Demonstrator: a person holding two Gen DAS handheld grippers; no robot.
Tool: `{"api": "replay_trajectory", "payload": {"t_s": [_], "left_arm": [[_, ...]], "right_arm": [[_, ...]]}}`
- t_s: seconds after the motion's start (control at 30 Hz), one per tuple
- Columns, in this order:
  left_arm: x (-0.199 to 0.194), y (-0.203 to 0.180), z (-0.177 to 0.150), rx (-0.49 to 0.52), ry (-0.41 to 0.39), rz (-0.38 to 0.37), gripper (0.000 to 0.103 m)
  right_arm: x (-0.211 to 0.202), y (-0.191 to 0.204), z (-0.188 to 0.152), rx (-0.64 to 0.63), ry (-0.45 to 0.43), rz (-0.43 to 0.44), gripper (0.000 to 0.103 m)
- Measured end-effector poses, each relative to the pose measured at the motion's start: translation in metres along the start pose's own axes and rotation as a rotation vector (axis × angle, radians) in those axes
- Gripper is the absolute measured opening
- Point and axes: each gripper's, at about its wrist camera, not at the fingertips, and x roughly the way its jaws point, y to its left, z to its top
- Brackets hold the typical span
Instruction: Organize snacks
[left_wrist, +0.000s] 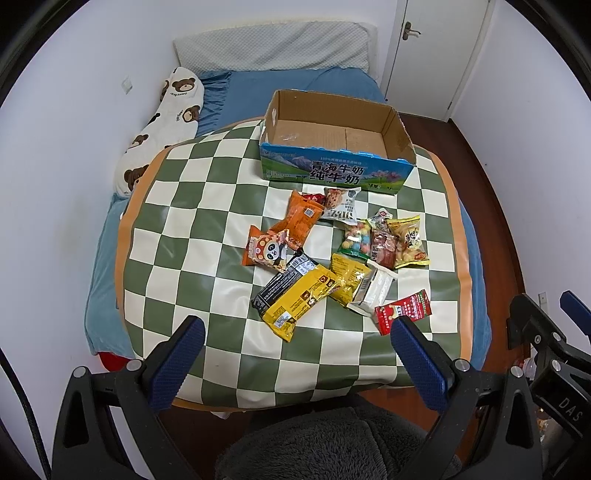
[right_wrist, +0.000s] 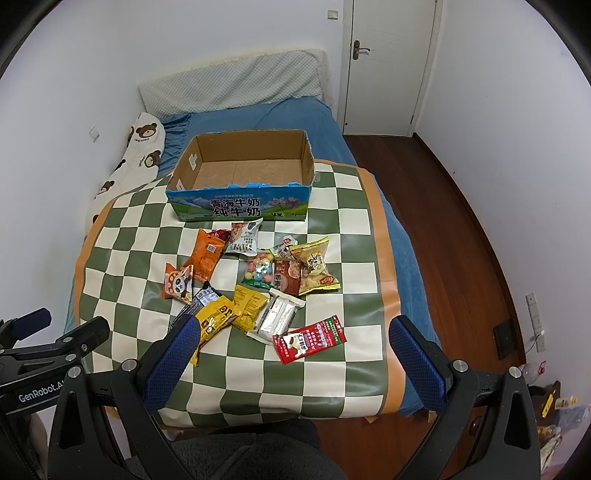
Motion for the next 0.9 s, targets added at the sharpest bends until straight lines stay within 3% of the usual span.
{"api": "replay_trajectory", "payload": {"t_s": [0.9], "left_arm": [[-0.0039,-0.0048,0.0044,0.000,-0.004,-0.006,0.103]], "right_arm": [[-0.0080,-0.0034,0.0052,0.003,-0.011,0.000,0.103]]}}
